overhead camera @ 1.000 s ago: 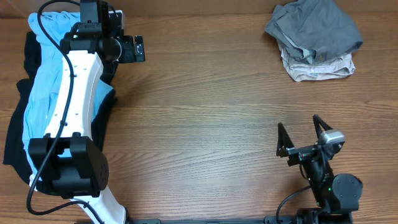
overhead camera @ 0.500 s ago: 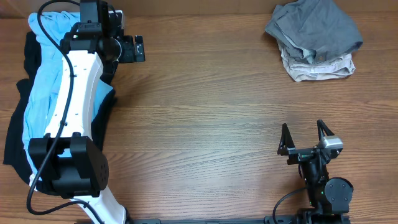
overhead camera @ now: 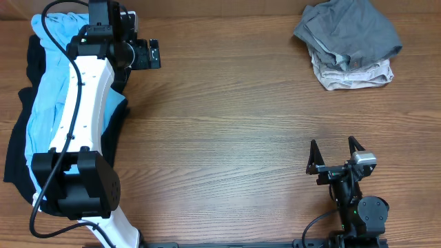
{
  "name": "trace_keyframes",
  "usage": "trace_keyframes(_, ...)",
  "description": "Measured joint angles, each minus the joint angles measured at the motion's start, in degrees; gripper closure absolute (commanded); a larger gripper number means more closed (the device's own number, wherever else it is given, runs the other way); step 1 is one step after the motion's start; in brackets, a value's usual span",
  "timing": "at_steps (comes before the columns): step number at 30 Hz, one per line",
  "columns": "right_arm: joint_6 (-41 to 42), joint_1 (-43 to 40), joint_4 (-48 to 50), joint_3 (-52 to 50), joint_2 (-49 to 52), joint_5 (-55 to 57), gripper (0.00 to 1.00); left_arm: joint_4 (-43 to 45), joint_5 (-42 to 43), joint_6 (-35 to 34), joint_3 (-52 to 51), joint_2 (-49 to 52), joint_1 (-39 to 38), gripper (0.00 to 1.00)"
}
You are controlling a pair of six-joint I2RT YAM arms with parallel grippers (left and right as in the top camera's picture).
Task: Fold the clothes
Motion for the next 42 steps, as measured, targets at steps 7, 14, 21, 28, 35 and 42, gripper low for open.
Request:
trace_keyframes(7,0.0,0.0,0.0,0.0,0.0,0.0,0.00,0.0,0.0,0.0,0.0,0.0,0.0,0.00)
trace_keyframes(14,0.0,0.0,0.0,0.0,0.0,0.0,0.00,0.0,0.0,0.0,0.0,0.0,0.0,0.00)
trace_keyframes(21,0.0,0.0,0.0,0.0,0.0,0.0,0.00,-1.3,0.0,0.0,0.0,-1.3,0.0,0.00)
trace_keyframes(28,0.0,0.0,0.0,0.0,0.0,0.0,0.00,-5.2,-1.1,0.5,0.0,-15.4,0.0,0.00)
trace_keyframes(35,0.0,0.0,0.0,0.0,0.0,0.0,0.00,-1.0,-0.6,5.6,-3.4,-35.5,0.0,0.00)
trace_keyframes(42,0.0,0.0,0.0,0.0,0.0,0.0,0.00,20.0,2.9,9.2,-30.6,-57.2,0.0,0.00)
